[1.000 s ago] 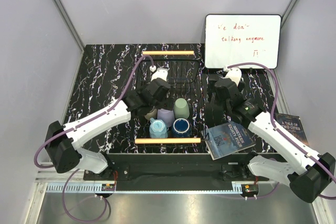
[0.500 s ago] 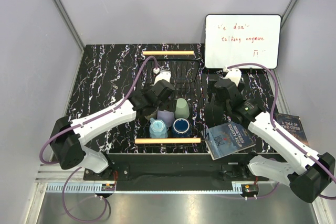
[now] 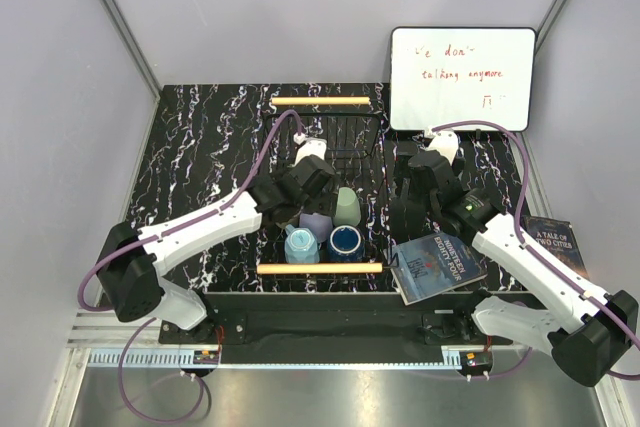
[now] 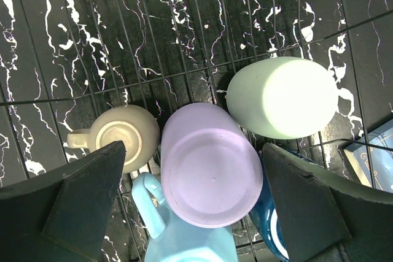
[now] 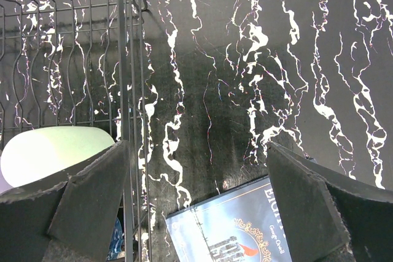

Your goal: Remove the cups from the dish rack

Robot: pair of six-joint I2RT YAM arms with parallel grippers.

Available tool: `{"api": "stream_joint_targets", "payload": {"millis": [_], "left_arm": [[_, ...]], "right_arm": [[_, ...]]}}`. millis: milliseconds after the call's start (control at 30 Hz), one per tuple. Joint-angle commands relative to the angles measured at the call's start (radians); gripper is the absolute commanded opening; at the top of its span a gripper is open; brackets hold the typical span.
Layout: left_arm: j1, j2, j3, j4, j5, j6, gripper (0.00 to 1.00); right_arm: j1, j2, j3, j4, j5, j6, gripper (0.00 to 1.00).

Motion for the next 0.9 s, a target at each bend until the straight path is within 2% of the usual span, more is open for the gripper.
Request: {"api": "stream_joint_targets", "payload": {"millis": [0,233,367,400,500,533,633,667,867], "left_arm": [[-0.008,0.004,-0.015,0.035,0.019,-0.018,0.99],[-0.011,0.012,-0.031,0.038,0.019,-0.028,0.97],[-0.011,0.017,-0.037,0.040,0.016,-0.026,0.86],[-0.011,0.018,-0.035,0.040,0.014,-0.026,0.81],[-0.011,0.015,-0.035,0.038,0.004,-0.020,0.58],[-0.011,0.012,-0.035,0.038,-0.004,-0.015,0.42],[-0.011,0.000,-0.032,0.037,-0.024,-0.003,0.14],[-0.011,-0.005,-0.031,0.034,-0.030,-0.002,0.00],[-0.013,-0.042,0.006,0.003,-0.067,0.031,0.00]], "right_arm": [[0.008,-0.006,-0.004,0.034,0.001,0.012,1.00],[0.010,-0.007,-0.007,0.036,0.003,0.013,1.00],[0.010,-0.004,-0.008,0.034,0.001,0.015,1.00],[0.010,-0.006,-0.008,0.036,0.001,0.016,1.00],[0.008,-0.009,-0.010,0.034,0.000,0.018,1.00],[0.010,-0.010,-0.010,0.036,0.000,0.019,1.00],[0.010,-0.013,-0.013,0.034,-0.002,0.021,1.00],[0.010,-0.015,-0.010,0.034,-0.002,0.019,1.00],[0.010,-0.018,-0.005,0.034,-0.005,0.019,1.00]]}}
